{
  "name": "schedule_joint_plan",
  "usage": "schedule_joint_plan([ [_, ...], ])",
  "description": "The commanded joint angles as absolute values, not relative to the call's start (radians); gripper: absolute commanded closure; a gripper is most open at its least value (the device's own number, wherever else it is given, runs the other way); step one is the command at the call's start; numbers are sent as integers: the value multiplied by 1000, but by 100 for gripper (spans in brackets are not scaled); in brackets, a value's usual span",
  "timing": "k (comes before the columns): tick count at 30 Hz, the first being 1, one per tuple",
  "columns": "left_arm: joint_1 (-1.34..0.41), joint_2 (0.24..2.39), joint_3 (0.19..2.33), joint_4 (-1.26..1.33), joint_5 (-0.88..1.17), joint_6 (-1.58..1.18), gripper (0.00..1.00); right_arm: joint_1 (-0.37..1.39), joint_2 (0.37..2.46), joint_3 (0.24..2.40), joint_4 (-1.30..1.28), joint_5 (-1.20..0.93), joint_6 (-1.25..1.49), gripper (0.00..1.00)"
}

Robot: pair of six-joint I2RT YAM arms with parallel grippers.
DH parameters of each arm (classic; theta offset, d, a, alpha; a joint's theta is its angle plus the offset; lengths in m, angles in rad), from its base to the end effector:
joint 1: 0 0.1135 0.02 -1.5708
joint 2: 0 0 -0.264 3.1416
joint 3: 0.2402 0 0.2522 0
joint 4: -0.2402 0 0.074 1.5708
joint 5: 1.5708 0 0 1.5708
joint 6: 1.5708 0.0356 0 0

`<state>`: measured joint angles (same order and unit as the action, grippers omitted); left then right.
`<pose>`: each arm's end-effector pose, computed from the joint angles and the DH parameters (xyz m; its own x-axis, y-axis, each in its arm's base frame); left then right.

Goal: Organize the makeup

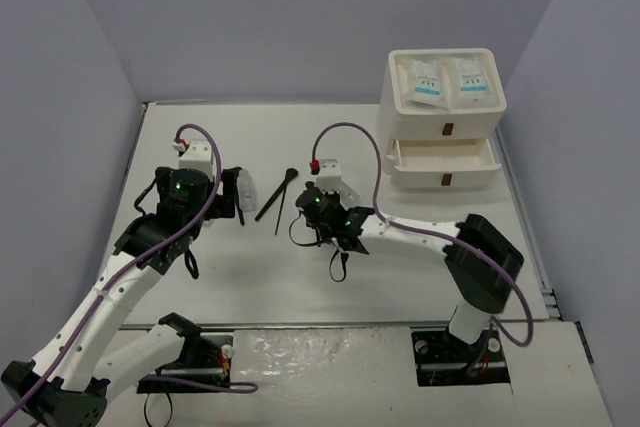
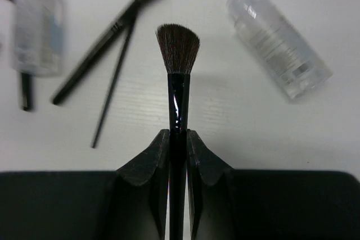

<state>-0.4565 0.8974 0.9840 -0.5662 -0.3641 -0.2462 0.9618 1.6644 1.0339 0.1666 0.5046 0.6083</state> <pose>0.1756 -0.0721 0.3513 -0.4330 -0.0411 -0.9005 0.0235 0.9981 -0.0569 0.2269 0.2952 0.2333 -0.4790 0.1877 -0.8575 -0.2400 0.9117 0.3336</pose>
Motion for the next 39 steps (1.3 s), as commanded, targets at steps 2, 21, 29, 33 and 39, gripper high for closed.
schedule_joint_plan([
  [2,-451,897,1016,-537,-382,-255,3,862,1365,978,154,649,735,100],
  [21,-448,905,1015,-537,-376,-258,3,155,1236,944,95,524,1138,100],
  [29,-449,901,1015,-537,-365,-261,3,31,1416,1074,98,425,1182,98],
  [33,-449,907,1017,-535,-354,-260,3,16,1448,1126,100,356,1151,75],
  [39,-449,935,1024,-532,-293,-260,3,15,1410,1129,110,275,1034,30],
])
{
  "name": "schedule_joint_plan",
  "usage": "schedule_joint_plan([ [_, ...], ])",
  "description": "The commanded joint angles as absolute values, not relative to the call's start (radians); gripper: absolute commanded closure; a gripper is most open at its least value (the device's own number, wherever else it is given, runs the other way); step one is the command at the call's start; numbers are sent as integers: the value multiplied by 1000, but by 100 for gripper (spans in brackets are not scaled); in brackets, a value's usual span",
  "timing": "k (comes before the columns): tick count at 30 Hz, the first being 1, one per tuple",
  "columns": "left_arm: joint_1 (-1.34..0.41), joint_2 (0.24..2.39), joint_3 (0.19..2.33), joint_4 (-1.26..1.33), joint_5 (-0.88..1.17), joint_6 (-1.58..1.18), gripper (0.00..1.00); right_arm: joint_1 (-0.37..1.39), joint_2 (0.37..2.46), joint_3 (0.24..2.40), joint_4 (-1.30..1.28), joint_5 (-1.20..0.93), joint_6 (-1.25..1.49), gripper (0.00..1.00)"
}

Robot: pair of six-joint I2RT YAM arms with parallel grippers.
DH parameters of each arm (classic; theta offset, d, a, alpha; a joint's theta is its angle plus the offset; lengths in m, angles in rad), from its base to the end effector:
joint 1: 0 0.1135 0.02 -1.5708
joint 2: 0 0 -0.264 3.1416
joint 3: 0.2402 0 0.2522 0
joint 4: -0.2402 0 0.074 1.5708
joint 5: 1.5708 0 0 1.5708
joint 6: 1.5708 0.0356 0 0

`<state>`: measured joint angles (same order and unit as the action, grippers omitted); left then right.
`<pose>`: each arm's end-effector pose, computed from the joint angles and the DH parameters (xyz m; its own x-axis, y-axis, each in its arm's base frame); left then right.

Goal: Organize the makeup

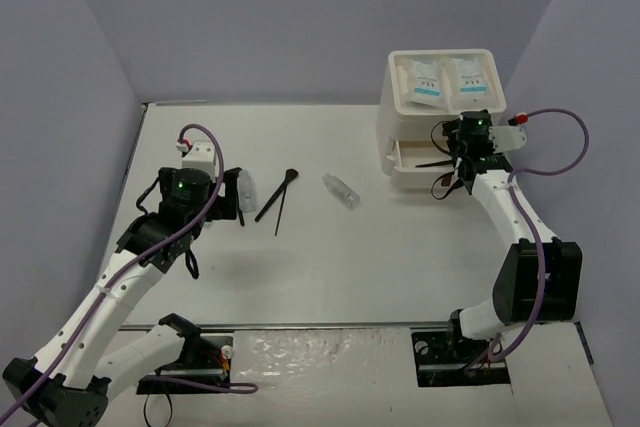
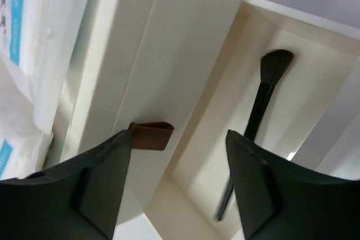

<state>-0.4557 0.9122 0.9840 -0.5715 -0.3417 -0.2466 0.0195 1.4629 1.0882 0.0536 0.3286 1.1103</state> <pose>0.1784 -0.0742 0.3482 -0.4540 -0.0336 -0.8904 0.0410 0.9974 -0.0586 0.3438 -0.0048 0.3082 0.1175 0.8504 -0.5129 0.4105 0.4287 0.8048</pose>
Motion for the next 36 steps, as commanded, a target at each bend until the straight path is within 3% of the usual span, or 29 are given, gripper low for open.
schedule_joint_plan([
  [1,-449,943,1027,-531,-271,-261,3,15,1397,1125,109,260,1006,25],
  [8,-464,1073,1088,-519,-78,-317,3,15,1260,1069,110,62,691,1],
  [14,-530,1251,1159,-506,-31,-383,4,16,1058,939,112,-12,532,0],
  [21,-552,1503,1238,-484,0,-443,14,17,917,840,112,-76,492,0],
  [32,-538,1804,1392,-540,19,-464,47,17,877,788,112,-126,481,0],
  [36,-526,1866,1425,-549,32,-468,53,16,874,776,112,-134,472,0],
])
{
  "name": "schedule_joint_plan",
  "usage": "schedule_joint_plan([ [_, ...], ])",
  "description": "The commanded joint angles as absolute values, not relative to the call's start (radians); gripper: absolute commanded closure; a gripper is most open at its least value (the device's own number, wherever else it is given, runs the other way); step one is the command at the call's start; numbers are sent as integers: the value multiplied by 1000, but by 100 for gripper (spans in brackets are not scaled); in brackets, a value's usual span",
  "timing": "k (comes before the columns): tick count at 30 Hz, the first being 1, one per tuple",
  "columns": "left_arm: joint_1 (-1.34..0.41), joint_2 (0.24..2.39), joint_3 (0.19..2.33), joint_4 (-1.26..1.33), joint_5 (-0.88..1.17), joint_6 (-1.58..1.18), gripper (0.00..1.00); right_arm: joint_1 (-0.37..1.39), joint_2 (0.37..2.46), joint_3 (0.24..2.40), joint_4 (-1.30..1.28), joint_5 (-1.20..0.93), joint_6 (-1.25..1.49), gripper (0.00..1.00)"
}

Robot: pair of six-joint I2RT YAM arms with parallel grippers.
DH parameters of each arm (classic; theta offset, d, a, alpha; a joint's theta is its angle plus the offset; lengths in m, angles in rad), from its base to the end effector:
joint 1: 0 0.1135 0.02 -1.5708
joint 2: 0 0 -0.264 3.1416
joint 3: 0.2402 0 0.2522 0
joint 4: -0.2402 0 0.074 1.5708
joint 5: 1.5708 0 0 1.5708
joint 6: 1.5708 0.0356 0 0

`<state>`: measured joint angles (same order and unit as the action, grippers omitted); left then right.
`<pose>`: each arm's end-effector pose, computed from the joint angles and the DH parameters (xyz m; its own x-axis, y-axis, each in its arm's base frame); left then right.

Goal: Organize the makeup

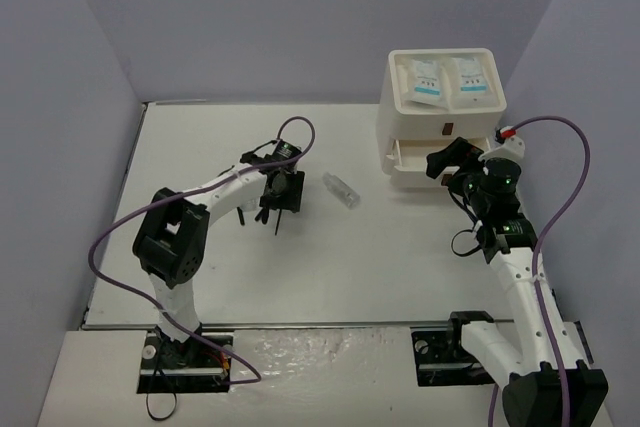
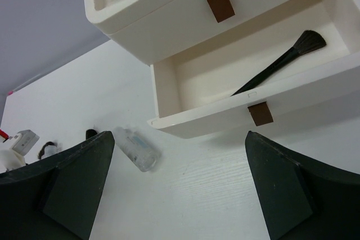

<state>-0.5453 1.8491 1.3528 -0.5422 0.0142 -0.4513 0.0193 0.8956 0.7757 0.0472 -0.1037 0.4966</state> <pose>0.3350 -0.2038 0.2090 -0.8918 0.0310 -0.4514 0.1510 0.9608 -0.2324 0.2144 0.0078 0.3419 -0.1222 0.4716 -0.8733 -0.0730 0.8732 0.4818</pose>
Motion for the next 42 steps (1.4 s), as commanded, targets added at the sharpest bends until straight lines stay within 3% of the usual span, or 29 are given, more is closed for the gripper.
schedule_joint_plan([
  [1,-524,1881,1429,-550,29,-468,53,17,872,773,113,-138,469,0],
  [12,-508,1990,1496,-587,-6,-451,59,17,867,752,112,-150,459,0],
  [25,-538,2004,1436,-515,57,-472,100,20,860,746,135,-257,429,0],
  [32,-588,1894,1374,-419,105,-480,100,81,876,728,222,-443,447,2],
  [42,-670,1623,1266,-168,226,-524,100,304,977,706,398,-483,550,8],
])
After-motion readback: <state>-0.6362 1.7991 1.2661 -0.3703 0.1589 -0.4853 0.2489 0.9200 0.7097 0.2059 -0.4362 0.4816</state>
